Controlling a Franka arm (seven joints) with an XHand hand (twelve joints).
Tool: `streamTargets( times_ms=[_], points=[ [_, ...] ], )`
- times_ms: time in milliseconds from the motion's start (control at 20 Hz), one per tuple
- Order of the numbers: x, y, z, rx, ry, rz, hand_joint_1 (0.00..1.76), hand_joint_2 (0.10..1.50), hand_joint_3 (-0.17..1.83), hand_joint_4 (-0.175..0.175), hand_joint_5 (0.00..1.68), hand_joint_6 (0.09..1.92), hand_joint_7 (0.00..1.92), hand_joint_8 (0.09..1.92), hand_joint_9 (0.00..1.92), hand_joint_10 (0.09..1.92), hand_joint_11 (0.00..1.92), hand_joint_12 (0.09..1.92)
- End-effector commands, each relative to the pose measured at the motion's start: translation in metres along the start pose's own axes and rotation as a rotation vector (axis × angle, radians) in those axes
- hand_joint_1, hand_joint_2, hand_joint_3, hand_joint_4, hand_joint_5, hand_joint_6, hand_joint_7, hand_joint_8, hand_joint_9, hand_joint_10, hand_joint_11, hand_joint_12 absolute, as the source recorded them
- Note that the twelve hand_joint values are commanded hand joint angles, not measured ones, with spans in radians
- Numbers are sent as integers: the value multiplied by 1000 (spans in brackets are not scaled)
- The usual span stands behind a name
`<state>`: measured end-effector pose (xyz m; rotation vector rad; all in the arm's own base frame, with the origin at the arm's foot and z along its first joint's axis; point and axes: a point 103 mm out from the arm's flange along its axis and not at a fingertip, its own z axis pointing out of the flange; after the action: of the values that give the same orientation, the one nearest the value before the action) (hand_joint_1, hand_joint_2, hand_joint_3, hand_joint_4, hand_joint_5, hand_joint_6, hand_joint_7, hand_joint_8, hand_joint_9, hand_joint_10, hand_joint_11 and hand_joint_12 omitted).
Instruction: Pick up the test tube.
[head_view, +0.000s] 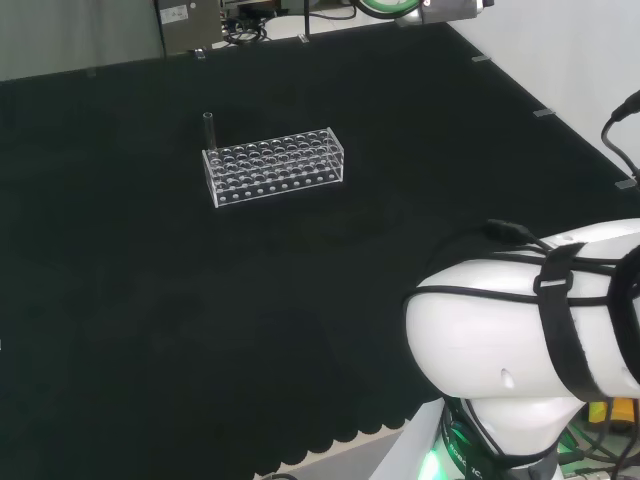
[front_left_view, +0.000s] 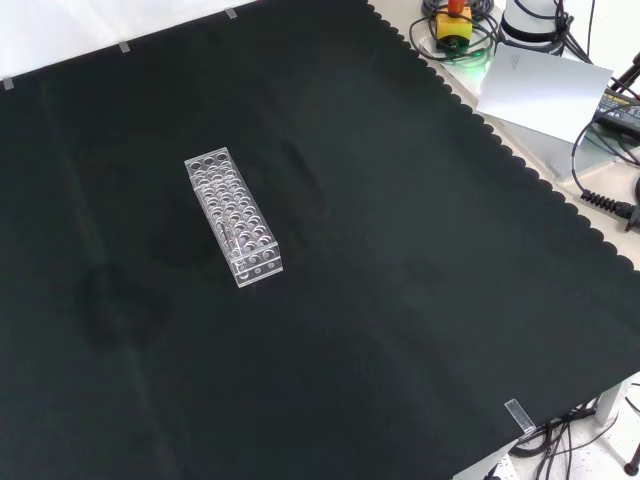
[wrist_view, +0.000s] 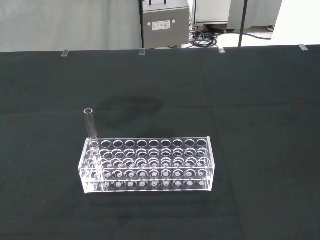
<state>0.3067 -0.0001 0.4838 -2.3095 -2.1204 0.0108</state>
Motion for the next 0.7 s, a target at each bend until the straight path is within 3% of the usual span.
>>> streamTargets(
  times_ms=[50, 150, 350, 700],
  points=[
    [1, -1, 0, -18, -11, 1, 650, 1046, -118, -35, 97, 174, 86, 633, 146, 817, 79, 1521],
    [1, 2, 0, -4, -7, -3, 567, 1070, -109, -46, 45, 95, 19, 588, 33, 843, 17, 1532],
    [3, 20, 5, 25, 12, -17, 544, 1078, -106, -48, 33, 87, 0, 575, 0, 852, 0, 1536],
    [24, 57, 12, 59, -2, -105, 547, 1080, -110, -53, 61, 87, 0, 633, 0, 888, 0, 1547]
  ],
)
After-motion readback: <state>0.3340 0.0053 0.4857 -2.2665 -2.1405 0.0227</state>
